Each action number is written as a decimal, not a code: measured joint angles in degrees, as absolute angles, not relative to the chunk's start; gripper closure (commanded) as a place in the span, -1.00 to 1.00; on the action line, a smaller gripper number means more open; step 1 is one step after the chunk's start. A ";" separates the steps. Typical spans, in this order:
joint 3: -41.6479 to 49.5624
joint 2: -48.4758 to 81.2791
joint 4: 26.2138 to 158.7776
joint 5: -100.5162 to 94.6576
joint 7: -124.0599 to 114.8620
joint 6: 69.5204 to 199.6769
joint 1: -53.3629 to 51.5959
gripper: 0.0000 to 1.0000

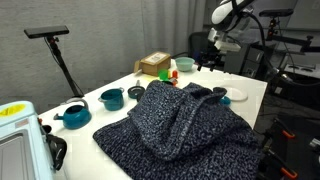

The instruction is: Pull back the blanket

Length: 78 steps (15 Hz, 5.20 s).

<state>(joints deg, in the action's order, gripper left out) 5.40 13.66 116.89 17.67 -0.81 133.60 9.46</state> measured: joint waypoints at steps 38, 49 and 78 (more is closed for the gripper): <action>2.50 20.85 119.61 25.13 23.87 120.89 12.95 0.77; -4.56 6.21 132.39 24.70 23.00 139.74 3.80 0.98; -13.69 -9.94 149.58 20.65 19.69 159.28 -24.07 -0.35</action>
